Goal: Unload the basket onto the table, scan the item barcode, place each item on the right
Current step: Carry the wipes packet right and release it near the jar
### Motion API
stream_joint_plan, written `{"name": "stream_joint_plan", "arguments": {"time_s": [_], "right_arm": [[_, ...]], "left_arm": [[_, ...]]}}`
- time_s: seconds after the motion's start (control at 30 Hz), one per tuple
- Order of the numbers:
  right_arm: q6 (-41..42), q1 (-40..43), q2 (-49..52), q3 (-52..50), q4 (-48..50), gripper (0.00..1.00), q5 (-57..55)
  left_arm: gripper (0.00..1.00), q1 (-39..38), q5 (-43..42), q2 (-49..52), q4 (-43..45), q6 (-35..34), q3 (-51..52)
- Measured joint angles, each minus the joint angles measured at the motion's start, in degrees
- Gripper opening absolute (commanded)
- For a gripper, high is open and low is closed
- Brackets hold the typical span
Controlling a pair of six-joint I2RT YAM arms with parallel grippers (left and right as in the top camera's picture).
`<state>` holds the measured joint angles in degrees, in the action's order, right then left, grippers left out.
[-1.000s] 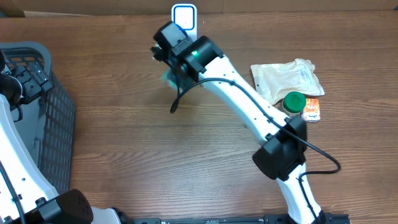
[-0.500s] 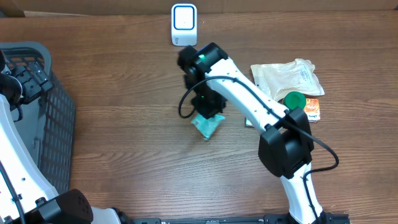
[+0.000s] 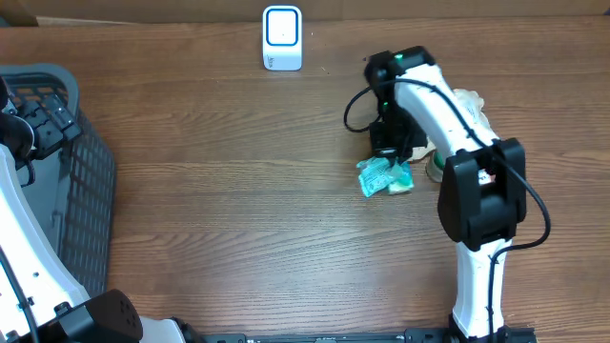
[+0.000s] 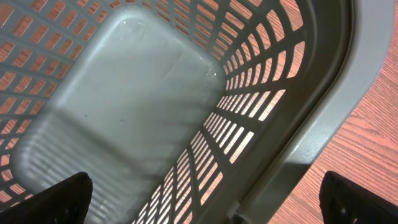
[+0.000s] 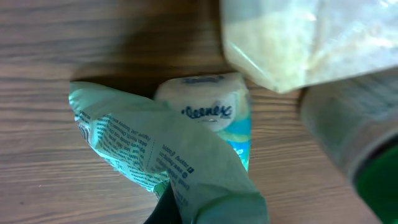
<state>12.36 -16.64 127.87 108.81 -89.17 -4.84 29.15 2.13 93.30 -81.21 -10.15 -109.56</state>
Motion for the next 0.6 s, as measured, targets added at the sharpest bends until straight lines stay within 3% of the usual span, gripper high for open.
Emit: {"name": "stream_joint_plan", "arguments": {"time_s": [0.1,0.13,0.2,0.3,0.37,0.4,0.6], "right_arm": [[0.17,1.05,-0.37,-0.04,-0.07,0.04,-0.11],[0.28,1.33,-0.48,-0.04,-0.07,0.09,-0.11],[0.90,1.97,-0.72,-0.04,-0.50,0.28,-0.31],[1.11,2.80,-0.85,-0.09,-1.16,0.49,-1.01],[0.85,3.15,-0.87,-0.09,-1.22,0.72,-1.27],[0.94,3.23,-0.87,-0.09,-1.51,0.77,-1.38],[0.94,3.04,-0.87,4.00,-6.73,0.78,-1.33]], "left_arm": [[0.99,0.00,0.00,0.00,0.00,0.00,0.00],[1.00,0.00,0.00,0.00,0.00,0.00,0.02],[1.00,0.00,0.00,0.00,0.00,0.00,0.00],[1.00,0.00,0.00,0.00,0.00,0.00,0.00],[1.00,0.00,0.02,0.00,0.00,0.00,0.02],[1.00,0.00,0.02,0.00,0.00,0.00,0.02],[0.99,0.00,0.02,0.00,0.00,0.00,0.00]]}}
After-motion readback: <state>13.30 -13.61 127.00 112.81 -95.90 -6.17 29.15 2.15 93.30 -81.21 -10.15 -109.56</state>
